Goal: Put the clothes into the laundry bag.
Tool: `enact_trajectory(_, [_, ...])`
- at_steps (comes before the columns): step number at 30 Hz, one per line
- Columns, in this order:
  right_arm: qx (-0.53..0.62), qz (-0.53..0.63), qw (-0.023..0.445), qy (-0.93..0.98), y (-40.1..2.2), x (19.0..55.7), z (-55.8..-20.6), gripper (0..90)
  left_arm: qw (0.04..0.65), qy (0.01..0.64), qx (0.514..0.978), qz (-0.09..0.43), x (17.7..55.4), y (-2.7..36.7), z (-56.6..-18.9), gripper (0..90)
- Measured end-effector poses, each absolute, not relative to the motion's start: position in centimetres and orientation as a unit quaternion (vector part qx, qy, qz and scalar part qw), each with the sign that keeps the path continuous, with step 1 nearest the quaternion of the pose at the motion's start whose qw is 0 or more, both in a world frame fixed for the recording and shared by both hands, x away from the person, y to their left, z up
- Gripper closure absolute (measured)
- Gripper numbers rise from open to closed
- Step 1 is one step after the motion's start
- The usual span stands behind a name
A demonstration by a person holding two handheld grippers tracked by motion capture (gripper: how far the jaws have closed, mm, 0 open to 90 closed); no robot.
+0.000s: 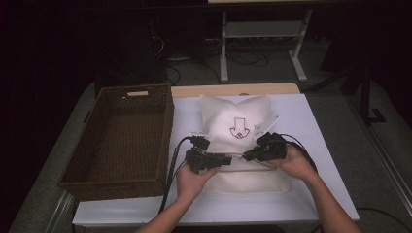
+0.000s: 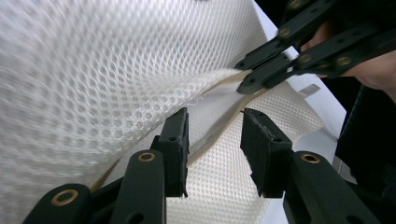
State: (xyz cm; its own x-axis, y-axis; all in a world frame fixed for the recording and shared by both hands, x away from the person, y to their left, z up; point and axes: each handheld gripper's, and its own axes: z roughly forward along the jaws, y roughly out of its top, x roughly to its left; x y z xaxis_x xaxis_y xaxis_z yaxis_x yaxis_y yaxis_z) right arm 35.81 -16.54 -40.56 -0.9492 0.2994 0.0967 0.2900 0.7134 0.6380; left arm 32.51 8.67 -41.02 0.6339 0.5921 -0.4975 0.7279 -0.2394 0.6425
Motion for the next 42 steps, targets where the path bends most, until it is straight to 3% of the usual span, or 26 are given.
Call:
enact_trajectory(7, [0.164,0.322,-0.013,0.932,-16.3,35.6,-42.5,87.7,0.460,0.421,0.779,-0.069,32.5,9.3,-40.2,59.6])
enact_trajectory(17, [0.164,0.316,-0.020,0.934,-16.4,35.5,-43.2,85.5,0.452,0.409,0.792,-0.018,32.7,9.6,-39.9,54.9])
enact_trajectory(18, [0.168,0.327,-0.024,0.930,-16.6,35.4,-42.8,77.4,0.449,0.407,0.795,-0.010,32.7,9.6,-40.0,52.3])
enact_trajectory(21, [0.163,0.342,-0.023,0.925,-17.0,35.2,-42.1,72.2,0.450,0.406,0.795,-0.001,32.7,9.7,-39.9,47.4])
enact_trajectory(26, [0.188,0.385,0.009,0.904,-18.9,35.2,-39.8,54.9,0.451,0.408,0.794,0.022,32.9,9.6,-39.9,43.3])
enact_trajectory(42, [0.242,0.400,0.033,0.883,-21.3,35.6,-38.5,26.0,0.455,0.386,0.801,0.037,32.4,9.9,-39.8,30.7])
